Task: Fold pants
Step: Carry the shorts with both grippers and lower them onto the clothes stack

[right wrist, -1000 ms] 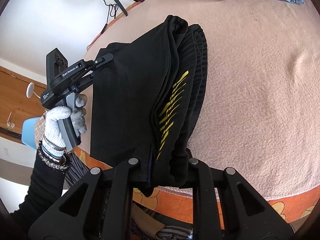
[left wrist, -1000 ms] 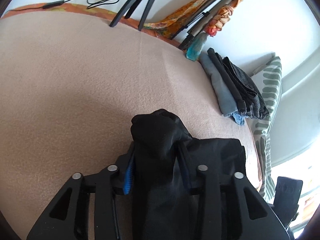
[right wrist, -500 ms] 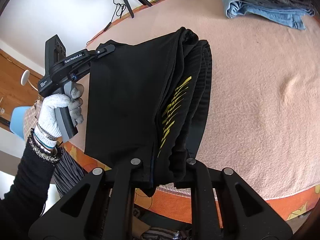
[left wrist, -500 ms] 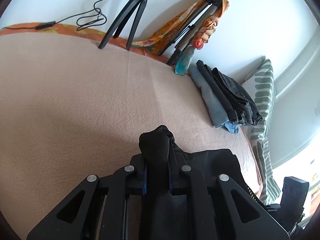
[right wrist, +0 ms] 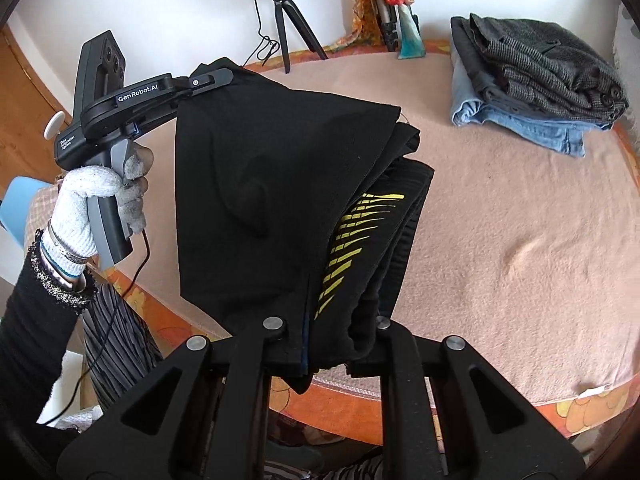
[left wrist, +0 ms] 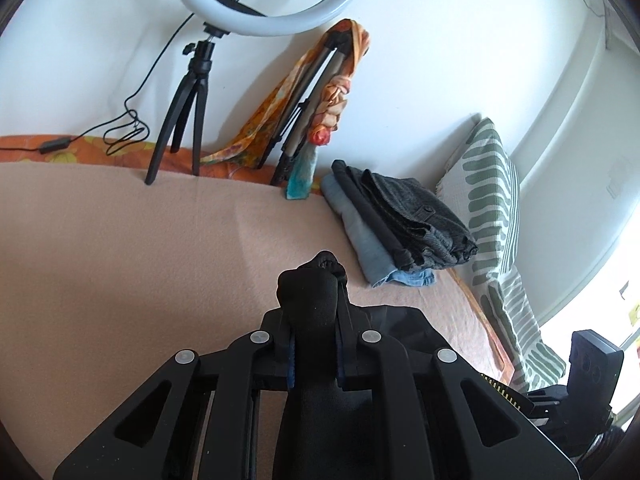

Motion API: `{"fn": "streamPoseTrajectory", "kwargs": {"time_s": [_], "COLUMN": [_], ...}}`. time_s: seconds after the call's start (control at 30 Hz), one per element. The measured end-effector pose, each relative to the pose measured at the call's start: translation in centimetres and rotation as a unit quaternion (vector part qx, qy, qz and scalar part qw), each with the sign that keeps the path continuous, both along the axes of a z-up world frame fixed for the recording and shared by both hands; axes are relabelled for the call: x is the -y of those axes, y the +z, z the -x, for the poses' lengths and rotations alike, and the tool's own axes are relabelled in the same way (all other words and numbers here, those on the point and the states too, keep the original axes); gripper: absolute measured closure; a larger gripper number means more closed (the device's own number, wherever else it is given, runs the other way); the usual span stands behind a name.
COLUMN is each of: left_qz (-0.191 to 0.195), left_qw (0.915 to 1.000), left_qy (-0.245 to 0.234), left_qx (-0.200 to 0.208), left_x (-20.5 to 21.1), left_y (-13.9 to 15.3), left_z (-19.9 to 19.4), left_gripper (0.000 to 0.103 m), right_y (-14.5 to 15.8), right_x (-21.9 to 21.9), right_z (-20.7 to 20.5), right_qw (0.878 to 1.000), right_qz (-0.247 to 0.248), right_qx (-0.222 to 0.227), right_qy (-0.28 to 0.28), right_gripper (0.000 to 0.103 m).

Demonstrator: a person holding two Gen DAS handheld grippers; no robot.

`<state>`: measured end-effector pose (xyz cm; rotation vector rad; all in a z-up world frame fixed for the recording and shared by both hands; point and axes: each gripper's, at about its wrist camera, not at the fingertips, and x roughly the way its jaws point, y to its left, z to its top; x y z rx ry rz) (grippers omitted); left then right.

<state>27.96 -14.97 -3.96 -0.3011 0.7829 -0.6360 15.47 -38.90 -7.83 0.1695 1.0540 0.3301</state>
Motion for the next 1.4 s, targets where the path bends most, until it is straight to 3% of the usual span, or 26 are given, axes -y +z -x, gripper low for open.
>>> {"fn": "streamPoseTrajectory", "kwargs": {"time_s": [0.43, 0.8, 1.2, 1.4], "left_qz": [0.009, 0.022, 0.018, 0.009], "left_qw": [0.9965, 0.9897, 0.9855, 0.987], "left_qy": [-0.047, -0.08, -0.095, -0.088], "left_qx": [0.069, 0.116, 0.139, 0.134], "left_x": [7.1, 15.1, 23.5, 26.0], "left_y": [8.5, 13.9, 15.7, 14.6], "left_z": [-2.3, -5.6, -11.8, -15.9], "left_gripper": [0.092, 0.092, 0.092, 0.092], "right_y": [7.8, 13.1, 14.2, 13.4], "right_x": [5.2, 11.6, 18.9, 22.2], "right_z": [0.3, -2.4, -8.4, -13.1], "right_qw": [0.995, 0.984, 0.967, 0.966], "right_qz": [0.048, 0.089, 0.156, 0.151], "right_qx": [0.084, 0.137, 0.169, 0.17], "right_qy": [-0.033, -0.077, -0.113, -0.12], "right_gripper": [0.09, 0.091, 0.091, 0.091]}}
